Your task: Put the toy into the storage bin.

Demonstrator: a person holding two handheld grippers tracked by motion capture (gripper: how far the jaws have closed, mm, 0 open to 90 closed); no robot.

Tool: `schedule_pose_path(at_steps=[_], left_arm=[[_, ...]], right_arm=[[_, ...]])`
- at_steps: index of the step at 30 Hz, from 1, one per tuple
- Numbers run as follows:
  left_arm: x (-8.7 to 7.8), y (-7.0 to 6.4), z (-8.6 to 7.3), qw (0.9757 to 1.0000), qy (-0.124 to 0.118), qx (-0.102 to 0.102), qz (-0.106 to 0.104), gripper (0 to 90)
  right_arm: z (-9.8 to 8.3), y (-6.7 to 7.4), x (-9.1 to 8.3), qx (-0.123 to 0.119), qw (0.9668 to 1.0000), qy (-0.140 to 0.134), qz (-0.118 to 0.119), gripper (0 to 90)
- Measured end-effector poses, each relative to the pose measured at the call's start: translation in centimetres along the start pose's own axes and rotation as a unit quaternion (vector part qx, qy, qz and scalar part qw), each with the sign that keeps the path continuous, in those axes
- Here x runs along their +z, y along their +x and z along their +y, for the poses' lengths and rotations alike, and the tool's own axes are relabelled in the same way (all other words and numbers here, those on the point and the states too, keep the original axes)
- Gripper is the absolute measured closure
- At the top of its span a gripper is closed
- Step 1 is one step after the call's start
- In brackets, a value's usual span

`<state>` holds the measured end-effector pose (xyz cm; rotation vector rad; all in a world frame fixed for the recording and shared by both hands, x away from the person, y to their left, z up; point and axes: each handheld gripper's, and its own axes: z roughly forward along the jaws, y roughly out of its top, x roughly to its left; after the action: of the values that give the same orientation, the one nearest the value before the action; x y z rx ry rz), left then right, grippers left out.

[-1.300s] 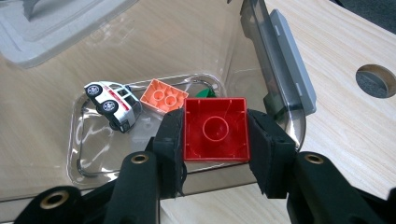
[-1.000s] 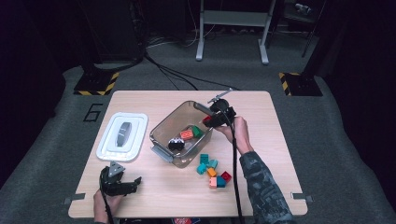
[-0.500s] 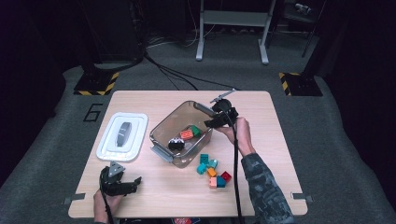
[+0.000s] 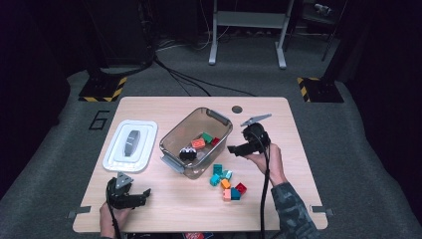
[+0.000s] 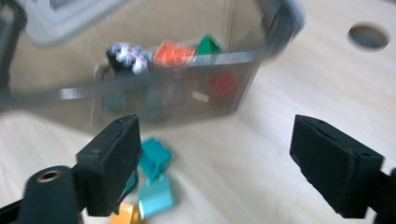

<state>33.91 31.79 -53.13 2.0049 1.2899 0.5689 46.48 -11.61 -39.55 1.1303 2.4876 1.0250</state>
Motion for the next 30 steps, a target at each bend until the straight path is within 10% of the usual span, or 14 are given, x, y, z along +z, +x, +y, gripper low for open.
schedule_pose_path(at_steps=[15,30], left_arm=[[0.0,0.0,0.0,1.0,0.0,0.001,0.0,10.4],[0.0,0.0,0.0,1.0,0.0,0.001,0.0,10.4]], right_arm=[[-9.9,1.9,1.8,0.027,0.9985,0.046,0.012,19.4],[-11.9,2.0,2.3,0.04,0.9973,0.06,0.012,55.6]])
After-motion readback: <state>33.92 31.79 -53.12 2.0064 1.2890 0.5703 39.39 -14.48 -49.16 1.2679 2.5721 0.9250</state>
